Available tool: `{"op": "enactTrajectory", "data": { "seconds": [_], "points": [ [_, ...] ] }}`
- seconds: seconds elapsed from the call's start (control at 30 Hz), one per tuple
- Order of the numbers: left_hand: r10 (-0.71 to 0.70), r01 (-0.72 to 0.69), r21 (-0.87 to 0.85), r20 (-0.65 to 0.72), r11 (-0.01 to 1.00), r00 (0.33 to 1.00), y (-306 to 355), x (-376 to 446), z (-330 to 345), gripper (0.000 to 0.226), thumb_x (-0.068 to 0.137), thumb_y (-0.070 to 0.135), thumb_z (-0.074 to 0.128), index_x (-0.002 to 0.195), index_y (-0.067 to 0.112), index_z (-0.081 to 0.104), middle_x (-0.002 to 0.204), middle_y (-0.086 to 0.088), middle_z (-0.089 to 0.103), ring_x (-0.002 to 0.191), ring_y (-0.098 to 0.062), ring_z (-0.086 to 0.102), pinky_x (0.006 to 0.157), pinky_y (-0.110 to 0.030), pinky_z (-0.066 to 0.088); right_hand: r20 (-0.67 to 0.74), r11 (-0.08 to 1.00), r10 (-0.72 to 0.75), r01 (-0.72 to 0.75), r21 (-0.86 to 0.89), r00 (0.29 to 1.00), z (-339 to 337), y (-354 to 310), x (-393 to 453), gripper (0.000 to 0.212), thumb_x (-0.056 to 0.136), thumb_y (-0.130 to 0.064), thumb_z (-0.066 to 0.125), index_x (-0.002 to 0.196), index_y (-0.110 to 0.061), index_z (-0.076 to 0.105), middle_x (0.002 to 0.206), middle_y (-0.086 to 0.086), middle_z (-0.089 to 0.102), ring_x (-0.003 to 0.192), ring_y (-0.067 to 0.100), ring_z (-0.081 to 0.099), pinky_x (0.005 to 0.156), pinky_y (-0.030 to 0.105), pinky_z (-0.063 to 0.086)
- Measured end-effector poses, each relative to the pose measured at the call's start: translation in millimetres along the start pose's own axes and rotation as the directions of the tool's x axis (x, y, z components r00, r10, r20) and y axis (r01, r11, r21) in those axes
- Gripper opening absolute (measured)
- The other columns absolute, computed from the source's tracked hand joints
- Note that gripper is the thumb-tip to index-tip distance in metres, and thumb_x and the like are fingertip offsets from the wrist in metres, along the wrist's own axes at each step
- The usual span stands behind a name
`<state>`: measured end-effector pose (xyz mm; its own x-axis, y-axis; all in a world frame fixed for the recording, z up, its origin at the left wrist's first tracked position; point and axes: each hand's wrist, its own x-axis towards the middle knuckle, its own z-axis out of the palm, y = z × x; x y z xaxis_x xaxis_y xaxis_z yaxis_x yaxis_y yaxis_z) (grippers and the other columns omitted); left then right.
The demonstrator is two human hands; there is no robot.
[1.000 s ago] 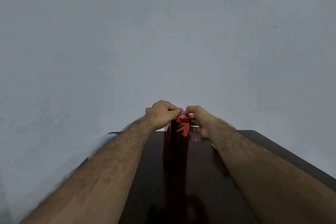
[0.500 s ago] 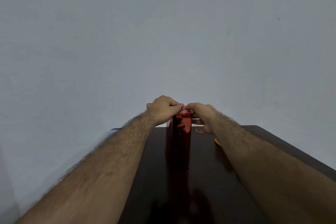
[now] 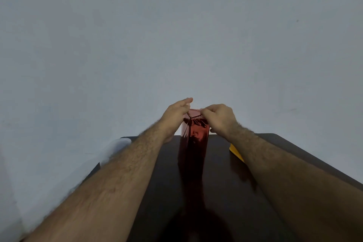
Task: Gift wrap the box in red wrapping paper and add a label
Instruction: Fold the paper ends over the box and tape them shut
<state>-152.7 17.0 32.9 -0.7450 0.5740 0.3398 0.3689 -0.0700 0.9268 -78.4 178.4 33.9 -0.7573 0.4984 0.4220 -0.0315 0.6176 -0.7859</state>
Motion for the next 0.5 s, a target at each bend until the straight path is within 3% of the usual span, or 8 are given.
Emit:
{"op": "enactTrajectory", "data": {
  "seconds": [0.1,0.2,0.3,0.37,0.43,0.5],
  "points": [
    [-0.041,0.04,-0.035,-0.026,0.999,0.999,-12,-6,0,0.064,0.103,0.009,0.06,0.162,0.027,0.044,0.168,-0.005,0.039,0.151,-0.011,0.039,0.123,-0.039,0.041,-0.011,0.997,-0.006,0.005,-0.082,1.0,-6,1,-7,0.042,0.084,-0.062,0.063,0.081,-0.023,0.079,0.08,-0.007,0.076,0.081,0.018,0.073,0.076,0.046,0.066],
    [-0.032,0.027,0.248,0.018,0.969,0.999,-27,-13,5,0.088,0.08,0.041,0.087,0.158,0.032,0.048,0.158,0.003,0.054,0.147,-0.016,0.047,0.119,-0.041,0.044,-0.05,0.997,0.01,-0.014,-0.077,0.999,-11,2,-13,0.025,0.086,-0.048,0.069,0.085,-0.025,0.079,0.083,-0.005,0.076,0.076,0.018,0.075,0.072,0.043,0.066],
    [0.028,-0.034,0.405,0.02,0.914,0.999,-34,-25,21,0.1,0.057,0.055,0.098,0.145,0.038,0.053,0.128,0.019,0.07,0.123,-0.008,0.065,0.102,-0.033,0.057,-0.081,0.99,0.102,-0.093,0.108,0.992,-13,-2,-16,0.016,0.092,-0.024,0.066,0.086,-0.017,0.079,0.087,0.006,0.077,0.067,0.027,0.077,0.065,0.043,0.067],
    [0.093,-0.047,0.454,-0.078,0.89,0.993,-34,-32,33,0.107,0.052,0.06,0.098,0.144,0.036,0.049,0.124,0.018,0.07,0.113,-0.008,0.067,0.097,-0.034,0.058,-0.058,0.954,0.175,-0.155,0.256,0.983,-16,-4,-19,0.015,0.094,-0.024,0.068,0.088,-0.014,0.078,0.089,0.01,0.078,0.066,0.028,0.078,0.062,0.039,0.066],
    [0.141,-0.035,0.491,-0.179,0.87,0.974,-31,-37,39,0.103,0.057,0.055,0.097,0.145,0.033,0.048,0.123,0.014,0.07,0.109,-0.012,0.067,0.095,-0.035,0.058,-0.037,0.933,0.194,-0.173,0.315,0.98,-22,-3,-23,0.018,0.093,-0.031,0.069,0.089,-0.015,0.077,0.086,0.01,0.078,0.064,0.026,0.075,0.063,0.038,0.064],
    [0.142,-0.055,0.48,-0.148,0.876,0.979,-33,-40,35,0.101,0.061,0.039,0.098,0.148,0.033,0.048,0.125,0.011,0.068,0.111,-0.014,0.066,0.098,-0.036,0.058,-0.131,0.969,0.171,-0.142,0.203,0.977,-29,0,-27,0.027,0.094,-0.041,0.065,0.087,-0.016,0.074,0.083,0.005,0.077,0.071,0.024,0.074,0.071,0.041,0.064]
  ]
}}
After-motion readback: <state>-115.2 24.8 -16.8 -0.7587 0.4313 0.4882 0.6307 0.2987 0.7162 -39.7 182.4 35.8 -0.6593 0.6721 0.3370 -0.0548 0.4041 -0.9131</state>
